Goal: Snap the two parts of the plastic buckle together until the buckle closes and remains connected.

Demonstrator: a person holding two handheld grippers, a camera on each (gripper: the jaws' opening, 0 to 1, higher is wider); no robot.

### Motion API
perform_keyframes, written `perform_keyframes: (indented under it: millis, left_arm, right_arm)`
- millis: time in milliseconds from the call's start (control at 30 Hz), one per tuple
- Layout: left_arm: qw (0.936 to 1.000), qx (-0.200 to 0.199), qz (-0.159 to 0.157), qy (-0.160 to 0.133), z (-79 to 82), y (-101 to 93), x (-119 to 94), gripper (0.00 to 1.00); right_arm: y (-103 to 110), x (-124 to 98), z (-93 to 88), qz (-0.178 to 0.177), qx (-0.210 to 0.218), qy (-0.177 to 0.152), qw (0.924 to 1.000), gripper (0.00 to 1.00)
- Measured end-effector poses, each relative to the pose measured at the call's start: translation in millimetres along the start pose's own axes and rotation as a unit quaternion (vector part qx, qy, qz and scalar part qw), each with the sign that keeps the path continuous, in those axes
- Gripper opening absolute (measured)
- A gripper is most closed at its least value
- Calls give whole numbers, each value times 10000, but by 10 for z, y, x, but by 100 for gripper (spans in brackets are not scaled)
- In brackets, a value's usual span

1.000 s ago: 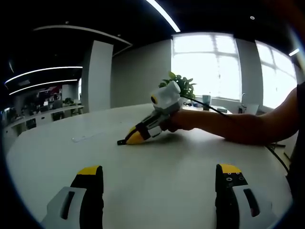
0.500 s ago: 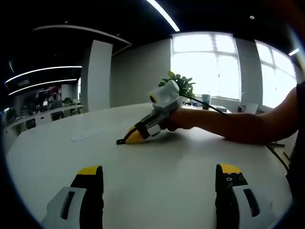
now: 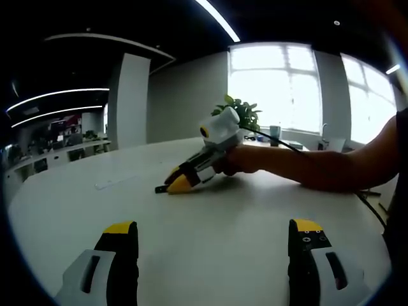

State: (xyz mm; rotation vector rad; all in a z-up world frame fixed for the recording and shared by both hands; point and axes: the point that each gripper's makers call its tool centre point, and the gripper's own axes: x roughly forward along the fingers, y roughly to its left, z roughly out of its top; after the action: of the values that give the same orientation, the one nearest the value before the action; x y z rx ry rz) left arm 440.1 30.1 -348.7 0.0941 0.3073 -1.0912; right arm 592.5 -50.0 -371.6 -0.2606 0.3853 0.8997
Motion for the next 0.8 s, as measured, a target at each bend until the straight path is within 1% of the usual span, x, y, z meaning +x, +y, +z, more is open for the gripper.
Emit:
perform_keyframes:
  millis: [67,133,233,300,367,400,467,533,567,633,800]
  left_arm:
    - [10000,10,0,3,1,5,1,99]
    - [10000,10,-2,3,1,6,3,99]
    - [10000,14,-9,4,1,1,2,99]
    - [10000,10,-8,0,3,3,1,99]
    - [10000,6,-3,-2,3,6,-1,99]
    - [10000,3,-2,-4,3,7,-2,99]
    - [10000,3,-1,-3,2,5,-4,99]
    - [10000,-9,27,-10,4,16,-4,99]
    - [10000,-41,51,-35,13,27,-10,99]
    - [9999,-77,51,-45,17,31,-19,99]
    - [9999,-112,64,-49,20,33,-23,99]
  right_arm:
    - [0,0,7,-3,-11,-15,10000,21]
    - [-5,3,9,-6,-4,-25,10000,24]
    - [-17,8,17,-39,25,-81,10000,33]
    - [-19,17,36,-66,43,-166,9998,50]
    - [-54,32,86,-181,-57,-319,9993,71]
    - [-66,37,89,-209,-73,-326,9992,77]
    - [-49,41,90,-193,-59,-327,9993,85]
    - [-25,46,77,-180,-43,-292,9994,92]
    - [-15,49,75,-172,-24,-286,9994,97]
    - [25,47,78,-160,26,-288,9995,100]
    - [23,62,69,-154,48,-249,9996,100]
